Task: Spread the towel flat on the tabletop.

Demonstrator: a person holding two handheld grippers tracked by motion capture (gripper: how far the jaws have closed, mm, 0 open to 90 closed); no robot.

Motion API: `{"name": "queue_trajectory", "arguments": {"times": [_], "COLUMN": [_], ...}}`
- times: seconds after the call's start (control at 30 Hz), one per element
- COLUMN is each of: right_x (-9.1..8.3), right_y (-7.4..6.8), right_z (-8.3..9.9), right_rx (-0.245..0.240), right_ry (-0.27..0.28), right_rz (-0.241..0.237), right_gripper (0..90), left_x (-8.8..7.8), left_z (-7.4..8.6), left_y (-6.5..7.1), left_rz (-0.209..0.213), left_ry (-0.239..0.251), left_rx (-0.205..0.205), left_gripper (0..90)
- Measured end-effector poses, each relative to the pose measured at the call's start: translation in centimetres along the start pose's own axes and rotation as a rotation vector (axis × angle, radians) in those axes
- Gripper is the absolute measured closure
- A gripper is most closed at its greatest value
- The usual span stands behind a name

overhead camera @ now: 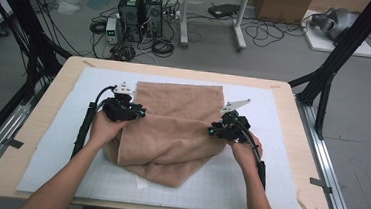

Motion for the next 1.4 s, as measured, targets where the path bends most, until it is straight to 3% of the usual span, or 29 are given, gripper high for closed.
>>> {"name": "queue_trajectory", "arguments": {"times": [0.13,0.2,0.37,0.57,0.63,0.7,0.83,0.9,1.0,1.17,1.27,1.4], "right_x": [-1.8,-2.6,-2.6,-1.5,-0.8,-0.2,1.0,1.3,1.4,0.4,-0.7,-1.9], "right_y": [-1.4,-2.2,-3.8,-4.5,-4.7,-4.9,-5.1,-5.1,-5.1,-5.2,-5.0,-4.0], "right_z": [0.2,0.4,2.1,5.1,5.9,6.4,6.5,6.3,5.8,4.6,3.2,0.9], "right_rx": [-0.043,-0.067,-0.12,-0.107,-0.111,-0.119,-0.121,-0.117,-0.11,-0.144,-0.144,-0.123], "right_ry": [0.06,0.076,0.043,0.02,-0.009,-0.029,-0.045,-0.038,-0.04,-0.048,-0.007,0.036], "right_rz": [-0.011,-0.031,-0.043,-0.064,-0.06,-0.051,-0.046,-0.045,-0.056,-0.048,-0.035,0.001], "right_gripper": [67.1,65.4,61.3,57.6,55.9,55.4,58.9,65.9,78.8,81.9,82.1,82.3], "left_x": [-2.0,-3.1,-4.2,-4.1,-3.6,-3.0,-2.3,-2.4,-2.6,-3.5,-3.9,-3.4], "left_z": [-0.1,-0.1,0.7,2.7,3.4,4.1,4.6,4.5,4.3,2.9,1.6,-0.1], "left_y": [0.6,1.3,4.0,7.3,8.0,8.4,8.9,8.9,8.6,7.7,6.6,4.5], "left_rz": [0.0,0.022,0.064,0.113,0.118,0.133,0.166,0.163,0.164,0.15,0.133,0.074], "left_ry": [0.021,0.04,0.041,0.015,-0.031,-0.043,-0.035,-0.028,-0.012,0.023,0.062,0.084], "left_rx": [0.022,0.04,0.092,0.158,0.185,0.197,0.182,0.194,0.175,0.156,0.125,0.091], "left_gripper": [64.5,62.5,54.5,44.6,45.0,47.5,67.5,77.7,83.6,84.7,85.2,85.3]}}
Point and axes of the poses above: each handheld gripper's, and its own axes: x roughly forward along the jaws, z roughly out of its underside, y roughly to its right, the point moved 4 cm from there along x, roughly forward along the jaws, and after that the axes turned 15 degrees about x, right-handed, at the moved point
